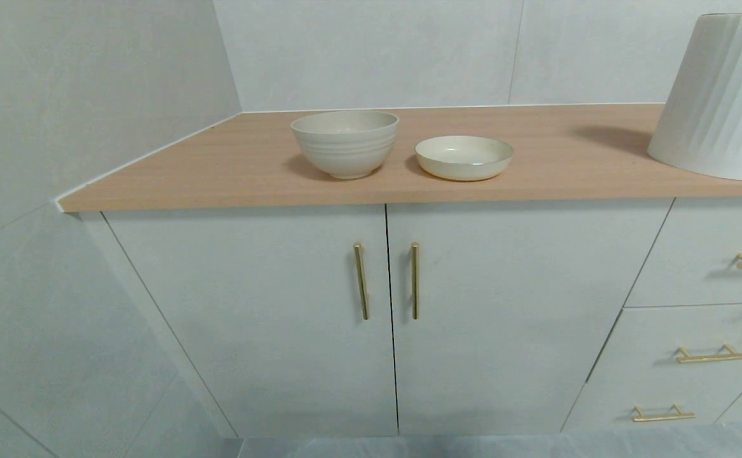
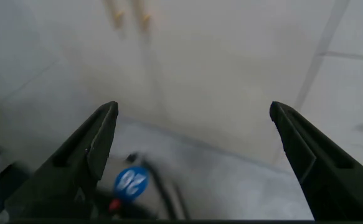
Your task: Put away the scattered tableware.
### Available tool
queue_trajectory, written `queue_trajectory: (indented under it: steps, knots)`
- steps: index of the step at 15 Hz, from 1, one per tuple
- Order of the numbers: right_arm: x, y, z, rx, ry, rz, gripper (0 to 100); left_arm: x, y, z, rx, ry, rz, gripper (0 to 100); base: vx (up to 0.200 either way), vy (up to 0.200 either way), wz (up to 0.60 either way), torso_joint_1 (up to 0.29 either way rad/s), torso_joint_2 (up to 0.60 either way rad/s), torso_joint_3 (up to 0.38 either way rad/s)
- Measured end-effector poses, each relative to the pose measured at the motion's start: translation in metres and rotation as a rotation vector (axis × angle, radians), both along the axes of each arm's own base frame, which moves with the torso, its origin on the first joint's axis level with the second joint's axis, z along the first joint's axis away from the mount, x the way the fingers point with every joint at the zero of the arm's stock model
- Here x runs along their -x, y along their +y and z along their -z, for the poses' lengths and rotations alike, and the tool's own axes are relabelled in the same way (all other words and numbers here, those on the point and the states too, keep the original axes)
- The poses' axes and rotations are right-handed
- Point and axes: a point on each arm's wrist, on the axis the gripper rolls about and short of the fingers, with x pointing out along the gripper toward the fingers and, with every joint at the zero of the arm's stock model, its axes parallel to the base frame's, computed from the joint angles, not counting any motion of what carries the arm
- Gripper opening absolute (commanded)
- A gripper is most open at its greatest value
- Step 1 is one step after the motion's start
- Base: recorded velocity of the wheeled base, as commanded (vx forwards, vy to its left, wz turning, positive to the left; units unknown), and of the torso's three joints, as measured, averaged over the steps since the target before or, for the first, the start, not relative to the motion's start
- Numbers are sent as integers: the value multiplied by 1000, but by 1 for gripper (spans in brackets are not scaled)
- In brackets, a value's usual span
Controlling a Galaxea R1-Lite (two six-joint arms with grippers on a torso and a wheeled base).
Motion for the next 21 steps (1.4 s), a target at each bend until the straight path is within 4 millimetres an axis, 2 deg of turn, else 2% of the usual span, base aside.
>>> queue_trajectory:
  steps: [3, 6, 9, 11, 16, 18, 21]
  knots:
    - [-25, 5, -21, 12, 53, -55, 100, 0, 0, 0, 0, -1, 0, 100, 0, 0, 0, 0, 0, 0]
    - [-65, 12, -43, 25, -15, -78, 100, 0, 0, 0, -1, -1, 0, 100, 0, 0, 0, 0, 0, 0]
    - [-103, 23, -55, 34, 19, -111, 100, 0, 0, 0, 0, -1, 0, 100, 0, 0, 0, 0, 0, 0]
    - [-125, 40, -67, 39, 32, -174, 100, 0, 0, 0, 0, -1, 0, 100, 0, 0, 0, 0, 0, 0]
    - [-172, 89, -92, 67, 32, -199, 100, 0, 0, 0, 0, -1, 0, 100, 0, 0, 0, 0, 0, 0]
    - [-183, 110, -98, 47, 43, -246, 100, 0, 0, 0, 1, -1, 0, 100, 0, 0, 0, 0, 0, 0]
    - [-188, 141, -94, 55, 77, -311, 100, 0, 0, 0, 1, -1, 0, 100, 0, 0, 0, 0, 0, 0]
